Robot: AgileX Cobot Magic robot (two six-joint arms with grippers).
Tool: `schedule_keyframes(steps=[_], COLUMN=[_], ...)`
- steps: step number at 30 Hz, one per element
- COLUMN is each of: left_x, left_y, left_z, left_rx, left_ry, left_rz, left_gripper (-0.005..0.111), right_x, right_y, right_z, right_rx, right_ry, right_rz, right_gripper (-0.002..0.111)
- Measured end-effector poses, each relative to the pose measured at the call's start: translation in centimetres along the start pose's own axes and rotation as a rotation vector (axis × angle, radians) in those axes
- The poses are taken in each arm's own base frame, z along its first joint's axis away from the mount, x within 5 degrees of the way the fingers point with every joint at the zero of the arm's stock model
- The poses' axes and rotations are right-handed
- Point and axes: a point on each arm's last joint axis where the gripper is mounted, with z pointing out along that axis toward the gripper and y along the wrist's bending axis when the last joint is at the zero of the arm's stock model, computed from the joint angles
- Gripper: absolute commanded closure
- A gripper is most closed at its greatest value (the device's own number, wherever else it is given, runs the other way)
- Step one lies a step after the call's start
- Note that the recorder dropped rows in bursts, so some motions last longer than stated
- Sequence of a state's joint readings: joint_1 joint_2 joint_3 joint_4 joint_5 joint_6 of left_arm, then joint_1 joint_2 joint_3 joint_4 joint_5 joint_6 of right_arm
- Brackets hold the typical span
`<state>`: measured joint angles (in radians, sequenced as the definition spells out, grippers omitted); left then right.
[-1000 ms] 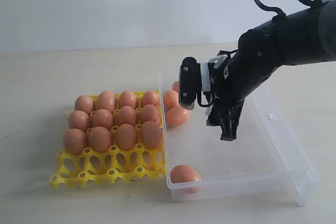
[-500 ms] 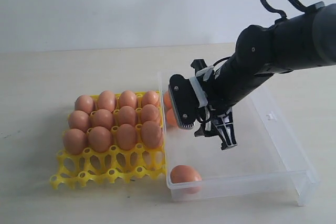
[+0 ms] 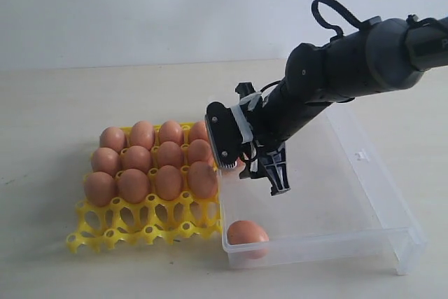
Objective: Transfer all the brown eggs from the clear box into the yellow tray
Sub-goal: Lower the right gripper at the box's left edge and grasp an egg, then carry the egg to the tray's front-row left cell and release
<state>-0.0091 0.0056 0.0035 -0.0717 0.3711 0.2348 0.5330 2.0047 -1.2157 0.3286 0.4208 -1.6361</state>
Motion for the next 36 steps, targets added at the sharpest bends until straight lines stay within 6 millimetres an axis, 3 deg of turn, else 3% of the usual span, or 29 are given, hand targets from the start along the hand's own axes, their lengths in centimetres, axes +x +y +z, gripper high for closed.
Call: schedule_keyframes(steps=[4, 7, 8, 10, 15, 18, 19, 20, 21, 27, 34, 36], left_x=[0.0, 0.0, 0.0, 0.0, 0.0, 0.0, 0.0, 0.0, 0.0, 0.0, 0.0, 0.0], left_y=[0.0, 0.0, 0.0, 0.0, 0.0, 0.0, 0.0, 0.0, 0.0, 0.0, 0.0, 0.0], left_z=[0.0, 0.0, 0.0, 0.0, 0.0, 0.0, 0.0, 0.0, 0.0, 0.0, 0.0, 0.0], left_rx=[0.000, 0.000, 0.000, 0.000, 0.000, 0.000, 0.000, 0.000, 0.000, 0.000, 0.000, 0.000], left_ry=[0.000, 0.000, 0.000, 0.000, 0.000, 0.000, 0.000, 0.000, 0.000, 0.000, 0.000, 0.000], left_rz=[0.000, 0.000, 0.000, 0.000, 0.000, 0.000, 0.000, 0.000, 0.000, 0.000, 0.000, 0.000], left_gripper=[0.107, 0.107, 0.107, 0.107, 0.107, 0.107, 0.107, 0.107, 0.107, 0.107, 0.107, 0.107], right_x=[0.0, 0.0, 0.0, 0.0, -0.1, -0.2, -0.2, -0.2, -0.3, -0.1, 0.2, 0.3], right_y=[-0.2, -0.5, -0.5, -0.6, 0.1, 0.0, 0.0, 0.0, 0.0, -0.7, -0.6, -0.6], right_z=[0.7, 0.9, 0.9, 1.0, 0.0, -0.5, -0.5, -0.5, -0.6, -0.3, 1.8, 2.6], right_rx=[-0.003, 0.014, 0.018, 0.019, -0.013, -0.005, -0.009, -0.012, -0.007, 0.076, 0.045, 0.033], right_ry=[-0.001, -0.003, -0.003, -0.004, -0.005, -0.010, -0.010, -0.010, -0.010, -0.004, 0.000, 0.002], right_rz=[0.004, 0.012, 0.013, 0.015, 0.021, 0.037, 0.041, 0.044, 0.049, 0.067, 0.088, 0.094], right_gripper=[0.059, 0.083, 0.103, 0.108, 0.107, 0.077, 0.055, 0.041, 0.035, 0.040, 0.040, 0.049])
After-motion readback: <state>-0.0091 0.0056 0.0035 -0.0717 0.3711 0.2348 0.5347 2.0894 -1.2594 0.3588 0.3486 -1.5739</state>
